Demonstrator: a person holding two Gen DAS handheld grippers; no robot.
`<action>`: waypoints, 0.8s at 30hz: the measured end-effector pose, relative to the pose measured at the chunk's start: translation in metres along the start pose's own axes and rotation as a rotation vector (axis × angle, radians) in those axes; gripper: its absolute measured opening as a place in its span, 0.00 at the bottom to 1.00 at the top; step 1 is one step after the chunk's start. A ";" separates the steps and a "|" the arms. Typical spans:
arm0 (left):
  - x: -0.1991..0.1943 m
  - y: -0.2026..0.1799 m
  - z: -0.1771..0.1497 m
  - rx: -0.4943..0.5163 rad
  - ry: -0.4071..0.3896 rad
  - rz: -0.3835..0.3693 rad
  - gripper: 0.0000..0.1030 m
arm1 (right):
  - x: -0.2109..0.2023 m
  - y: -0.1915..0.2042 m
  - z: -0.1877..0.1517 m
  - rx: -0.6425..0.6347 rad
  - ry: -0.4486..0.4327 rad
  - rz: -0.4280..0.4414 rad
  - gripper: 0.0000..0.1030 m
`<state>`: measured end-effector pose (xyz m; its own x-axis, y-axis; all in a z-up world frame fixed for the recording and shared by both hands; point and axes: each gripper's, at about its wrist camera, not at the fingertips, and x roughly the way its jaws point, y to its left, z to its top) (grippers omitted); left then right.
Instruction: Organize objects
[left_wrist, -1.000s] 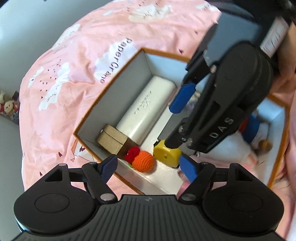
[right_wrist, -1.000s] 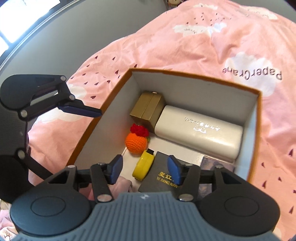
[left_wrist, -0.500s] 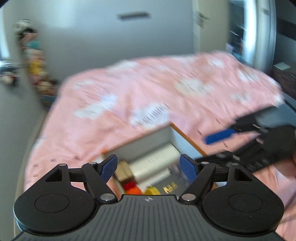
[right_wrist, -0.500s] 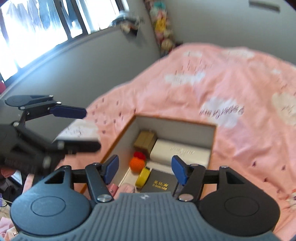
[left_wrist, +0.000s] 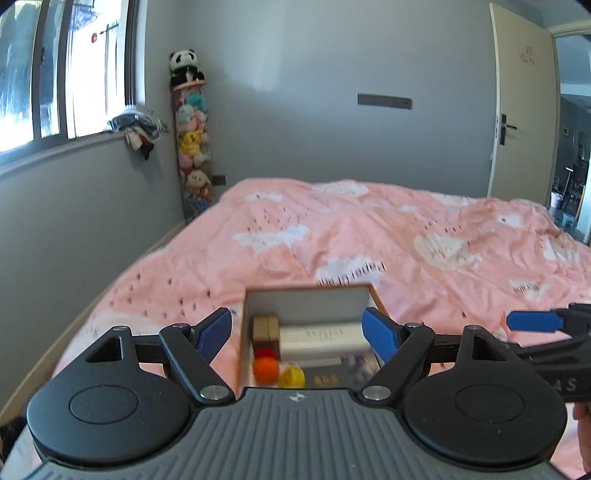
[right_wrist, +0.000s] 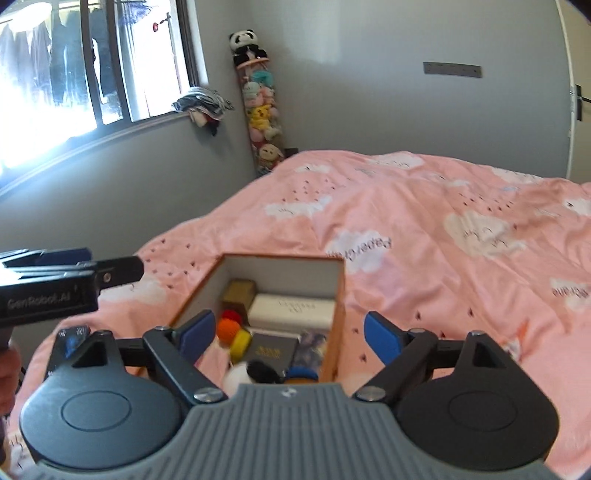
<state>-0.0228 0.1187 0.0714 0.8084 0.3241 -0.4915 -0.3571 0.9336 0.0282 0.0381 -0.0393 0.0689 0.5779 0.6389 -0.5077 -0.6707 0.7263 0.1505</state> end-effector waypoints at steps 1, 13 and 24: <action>-0.002 -0.002 -0.006 0.000 0.012 -0.006 0.91 | -0.002 0.001 -0.005 -0.005 0.004 -0.011 0.87; -0.006 -0.015 -0.072 -0.085 0.139 0.084 0.91 | -0.008 -0.006 -0.067 -0.011 0.167 -0.098 0.91; 0.009 -0.025 -0.093 -0.064 0.200 0.091 0.91 | -0.003 0.002 -0.074 -0.110 0.128 -0.144 0.93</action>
<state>-0.0503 0.0845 -0.0144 0.6648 0.3634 -0.6527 -0.4580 0.8885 0.0282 0.0004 -0.0590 0.0077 0.6124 0.4885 -0.6216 -0.6365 0.7710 -0.0212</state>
